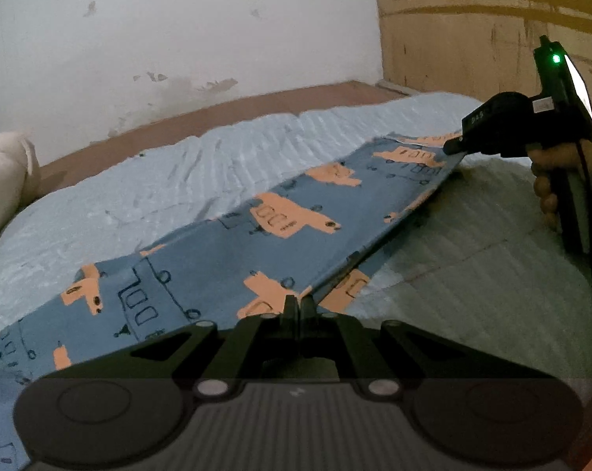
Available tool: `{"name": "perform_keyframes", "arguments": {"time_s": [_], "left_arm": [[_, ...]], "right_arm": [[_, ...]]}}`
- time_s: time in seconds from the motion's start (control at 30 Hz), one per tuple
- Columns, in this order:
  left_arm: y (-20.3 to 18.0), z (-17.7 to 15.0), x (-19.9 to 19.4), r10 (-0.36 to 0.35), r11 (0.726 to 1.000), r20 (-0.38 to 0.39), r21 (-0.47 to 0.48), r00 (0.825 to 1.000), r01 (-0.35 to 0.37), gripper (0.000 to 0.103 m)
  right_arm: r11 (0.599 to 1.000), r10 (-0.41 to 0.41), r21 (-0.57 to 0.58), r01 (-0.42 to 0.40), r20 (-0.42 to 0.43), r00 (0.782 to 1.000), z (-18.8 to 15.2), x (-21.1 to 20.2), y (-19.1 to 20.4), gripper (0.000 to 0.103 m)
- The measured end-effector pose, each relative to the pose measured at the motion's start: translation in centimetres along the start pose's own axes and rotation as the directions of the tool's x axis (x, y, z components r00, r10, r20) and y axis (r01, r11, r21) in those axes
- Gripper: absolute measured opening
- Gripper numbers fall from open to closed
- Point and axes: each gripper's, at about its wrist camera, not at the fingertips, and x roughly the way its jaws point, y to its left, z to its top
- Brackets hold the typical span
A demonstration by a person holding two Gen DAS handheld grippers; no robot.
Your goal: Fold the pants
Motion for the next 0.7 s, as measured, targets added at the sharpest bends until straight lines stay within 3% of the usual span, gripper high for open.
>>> {"name": "perform_keyframes", "arguments": {"time_s": [0.1, 0.2, 0.27, 0.3, 0.33, 0.4, 0.47, 0.5, 0.63, 0.7], "left_arm": [[0.2, -0.3, 0.4, -0.003, 1.000, -0.019, -0.007, 1.000, 0.003, 0.000], [0.5, -0.4, 0.3, -0.010, 1.000, -0.013, -0.022, 1.000, 0.010, 0.011], [0.9, -0.3, 0.1, -0.014, 0.999, -0.011, -0.042, 1.000, 0.013, 0.034], [1.1, -0.2, -0.1, -0.014, 0.998, -0.008, -0.056, 1.000, 0.014, 0.052], [1.3, -0.1, -0.4, -0.014, 0.997, 0.003, -0.074, 1.000, 0.014, 0.062], [2.0, 0.1, -1.1, -0.007, 0.995, 0.023, -0.104, 1.000, 0.009, 0.068], [2.7, 0.4, -1.8, 0.008, 0.992, 0.042, -0.127, 0.999, -0.003, 0.083], [3.0, 0.5, -2.3, 0.026, 0.991, 0.054, -0.135, 0.998, -0.019, 0.094], [5.3, 1.3, -4.2, 0.080, 0.980, 0.075, -0.186, 0.994, -0.065, 0.099], [6.9, 1.3, -5.3, 0.117, 0.972, 0.075, -0.215, 0.990, -0.099, 0.099]], "right_arm": [[0.999, -0.027, 0.020, 0.029, -0.064, 0.998, -0.9, 1.1, -1.2, 0.005], [0.999, -0.028, 0.033, 0.031, -0.089, 0.996, -1.9, 1.7, -1.8, 0.009], [0.999, -0.027, 0.033, 0.029, -0.080, 0.996, -1.9, 1.6, -1.8, 0.016], [0.999, -0.024, 0.025, 0.026, -0.080, 0.996, -1.9, 1.6, -1.7, 0.018], [1.000, -0.024, 0.014, 0.025, -0.078, 0.997, -1.9, 1.6, -1.5, 0.025], [1.000, -0.017, -0.012, 0.017, -0.067, 0.998, -1.9, 1.2, -1.0, 0.047], [0.999, -0.033, -0.042, 0.031, -0.045, 0.998, -2.0, 0.6, -0.4, 0.086], [0.997, -0.051, -0.060, 0.049, -0.031, 0.998, -2.0, 0.2, 0.0, 0.089], [0.989, -0.066, -0.133, 0.067, 0.008, 0.998, -2.4, -1.5, 1.9, 0.101], [0.982, -0.059, -0.175, 0.064, 0.035, 0.998, -2.9, -2.4, 3.4, 0.102]]}}
